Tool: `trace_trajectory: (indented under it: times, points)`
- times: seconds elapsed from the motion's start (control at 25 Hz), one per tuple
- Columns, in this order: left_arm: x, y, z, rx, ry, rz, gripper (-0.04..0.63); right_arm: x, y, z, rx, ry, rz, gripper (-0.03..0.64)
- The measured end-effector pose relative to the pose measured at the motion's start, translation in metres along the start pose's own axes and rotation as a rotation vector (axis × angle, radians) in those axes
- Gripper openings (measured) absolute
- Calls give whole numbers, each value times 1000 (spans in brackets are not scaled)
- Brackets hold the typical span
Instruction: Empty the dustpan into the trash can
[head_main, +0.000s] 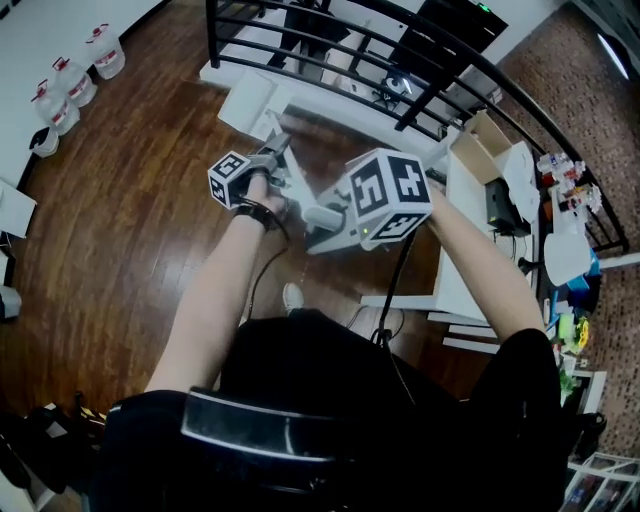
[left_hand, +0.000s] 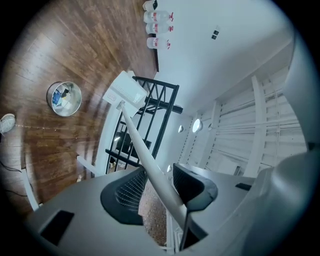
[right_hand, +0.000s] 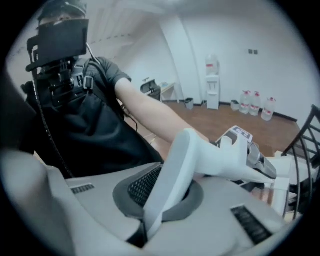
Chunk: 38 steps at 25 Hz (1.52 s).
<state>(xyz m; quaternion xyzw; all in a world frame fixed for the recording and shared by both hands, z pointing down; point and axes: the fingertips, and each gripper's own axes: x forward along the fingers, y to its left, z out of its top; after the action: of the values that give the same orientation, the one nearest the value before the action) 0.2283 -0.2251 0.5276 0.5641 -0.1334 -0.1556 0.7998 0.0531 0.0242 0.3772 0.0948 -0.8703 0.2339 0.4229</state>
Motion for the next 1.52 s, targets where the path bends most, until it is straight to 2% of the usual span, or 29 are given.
trace_trajectory:
  times: [0.28, 0.44, 0.56, 0.64, 0.76, 0.96, 1.12, 1.52]
  points:
    - [-6, -40, 40, 88, -43, -31, 190, -21, -17, 48, -19, -416, -17, 5]
    - [-18, -66, 43, 136, 24, -50, 199, -48, -26, 75, -28, -652, 6, 6]
    - [-22, -80, 74, 161, -72, -79, 201, -67, -33, 89, -35, -804, 40, 6]
    - [-28, -88, 72, 179, -36, -80, 201, -77, -36, 95, -40, -876, 62, 6]
    - [-36, -99, 75, 200, -11, -85, 201, -84, -42, 105, -51, -940, 92, 6]
    - [-51, -112, 133, 219, -209, -103, 201, -91, -55, 124, -56, -1008, 155, 6]
    - [-67, -116, 152, 231, -251, -102, 204, -91, -64, 134, -55, -1029, 203, 6]
    - [-117, -104, 185, 198, -333, -142, 206, -78, -70, 156, -34, -1030, 303, 6]
